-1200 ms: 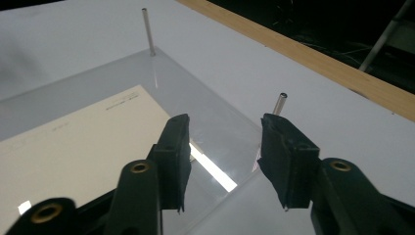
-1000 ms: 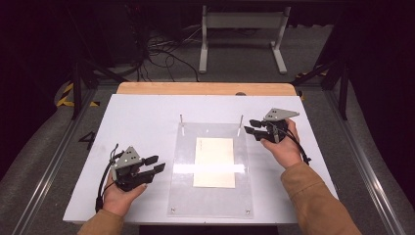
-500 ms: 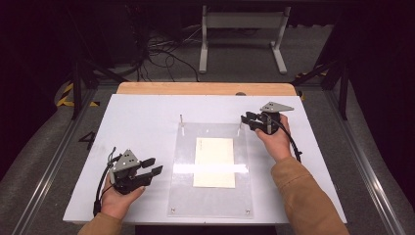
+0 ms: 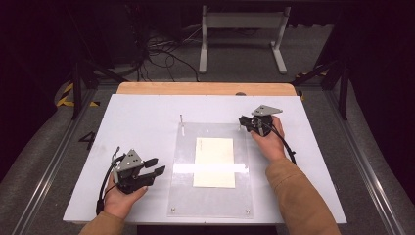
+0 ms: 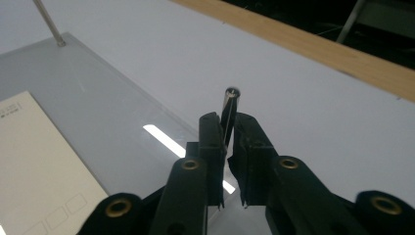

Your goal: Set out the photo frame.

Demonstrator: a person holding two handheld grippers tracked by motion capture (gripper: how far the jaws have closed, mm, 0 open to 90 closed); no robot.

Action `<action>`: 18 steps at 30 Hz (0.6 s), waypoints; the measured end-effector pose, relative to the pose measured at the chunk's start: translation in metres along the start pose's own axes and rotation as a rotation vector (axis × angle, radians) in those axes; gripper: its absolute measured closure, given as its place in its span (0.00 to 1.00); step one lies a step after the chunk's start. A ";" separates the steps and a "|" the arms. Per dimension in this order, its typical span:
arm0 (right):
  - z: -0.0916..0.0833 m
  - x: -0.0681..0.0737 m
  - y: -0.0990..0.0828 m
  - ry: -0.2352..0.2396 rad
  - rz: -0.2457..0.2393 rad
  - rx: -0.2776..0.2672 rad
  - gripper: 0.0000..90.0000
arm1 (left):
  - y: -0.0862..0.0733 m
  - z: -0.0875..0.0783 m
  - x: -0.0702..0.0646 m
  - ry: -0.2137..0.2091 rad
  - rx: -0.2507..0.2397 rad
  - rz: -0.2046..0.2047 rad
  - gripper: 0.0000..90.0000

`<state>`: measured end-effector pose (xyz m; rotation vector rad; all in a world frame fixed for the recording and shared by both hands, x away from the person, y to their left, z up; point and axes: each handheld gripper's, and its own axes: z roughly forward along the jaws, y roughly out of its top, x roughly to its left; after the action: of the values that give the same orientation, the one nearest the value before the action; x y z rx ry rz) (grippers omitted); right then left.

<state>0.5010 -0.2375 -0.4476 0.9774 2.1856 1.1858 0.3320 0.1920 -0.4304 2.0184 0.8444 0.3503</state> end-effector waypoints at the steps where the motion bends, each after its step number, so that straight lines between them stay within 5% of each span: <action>1: 0.005 0.001 -0.004 0.002 0.005 0.012 0.94 | 0.000 0.000 0.000 -0.007 0.004 -0.003 0.63; 4: 0.005 0.001 -0.004 0.004 0.049 0.015 0.94 | 0.000 0.001 0.001 -0.008 0.005 0.001 0.63; 10: 0.000 0.004 0.000 -0.024 -0.003 0.005 0.93 | -0.001 0.002 0.001 -0.011 0.002 0.002 0.64; 18: -0.009 0.000 0.007 -0.002 0.034 -0.056 0.94 | -0.001 0.003 0.000 -0.010 0.010 0.005 0.64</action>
<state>0.4978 -0.2392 -0.4370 0.9955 2.1301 1.2549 0.3331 0.1901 -0.4325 2.0304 0.8364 0.3388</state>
